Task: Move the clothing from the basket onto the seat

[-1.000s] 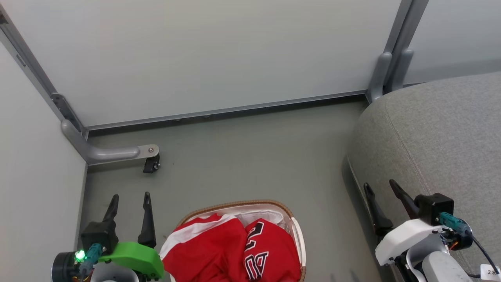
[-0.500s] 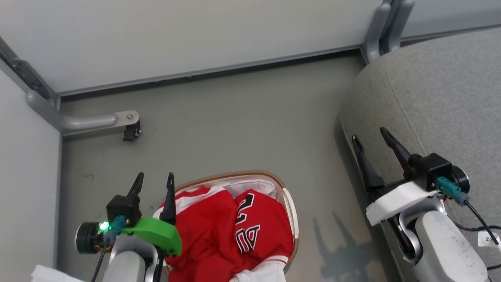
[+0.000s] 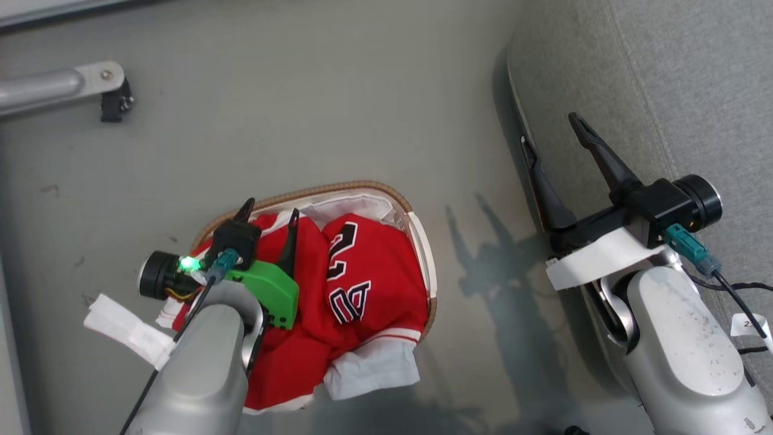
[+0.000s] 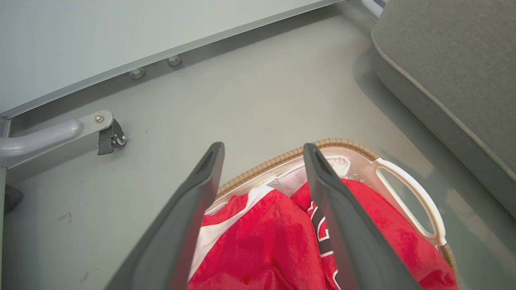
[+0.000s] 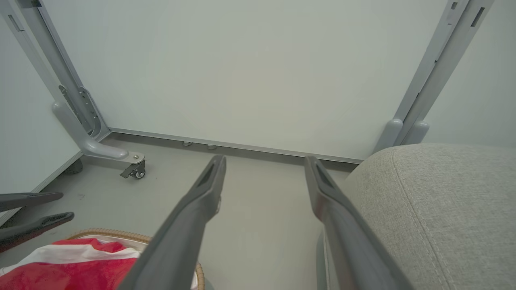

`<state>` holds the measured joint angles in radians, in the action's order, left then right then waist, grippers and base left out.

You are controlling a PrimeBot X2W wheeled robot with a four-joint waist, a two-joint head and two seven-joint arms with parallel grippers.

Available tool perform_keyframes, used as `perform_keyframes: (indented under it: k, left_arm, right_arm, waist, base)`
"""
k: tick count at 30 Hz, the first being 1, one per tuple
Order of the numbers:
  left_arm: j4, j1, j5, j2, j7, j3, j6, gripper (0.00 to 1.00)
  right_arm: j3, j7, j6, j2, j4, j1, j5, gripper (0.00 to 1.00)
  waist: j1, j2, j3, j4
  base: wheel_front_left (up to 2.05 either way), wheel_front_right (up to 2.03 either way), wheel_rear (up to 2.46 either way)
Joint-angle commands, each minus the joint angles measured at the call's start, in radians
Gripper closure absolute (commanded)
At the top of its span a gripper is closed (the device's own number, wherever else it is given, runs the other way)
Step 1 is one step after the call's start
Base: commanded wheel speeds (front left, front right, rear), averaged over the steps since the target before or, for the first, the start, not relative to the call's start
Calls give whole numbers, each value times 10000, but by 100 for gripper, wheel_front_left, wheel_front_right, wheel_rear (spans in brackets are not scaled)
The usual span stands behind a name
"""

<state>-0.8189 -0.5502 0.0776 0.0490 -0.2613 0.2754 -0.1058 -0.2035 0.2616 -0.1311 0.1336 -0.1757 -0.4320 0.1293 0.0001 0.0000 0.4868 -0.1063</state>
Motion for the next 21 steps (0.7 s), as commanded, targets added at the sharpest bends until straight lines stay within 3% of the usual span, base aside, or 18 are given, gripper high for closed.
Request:
perform_keyframes:
  k: [1, 12, 21]
  left_arm:
    - [-217, -532, -19, 58, -49, 69, -8, 0]
    - [-2174, -2022, 778, 61, -29, 970, 309, 0]
    - [-3424, -2832, 1484, 56, -29, 1600, 731, 0]
  right_arm:
    - [-3, 51, 6, 18, 101, -251, -99, 0]
    - [-34, 50, 6, 82, 355, -761, -177, 0]
    - [88, 50, 6, -6, 281, -668, -197, 0]
  waist:
    - [-1, 0, 1854, -724]
    - [-1, 0, 3436, -951]
    - [-1, 0, 4076, -1095]
  base:
    - [0, 0, 0]
    - [0, 0, 0]
    - [0, 0, 0]
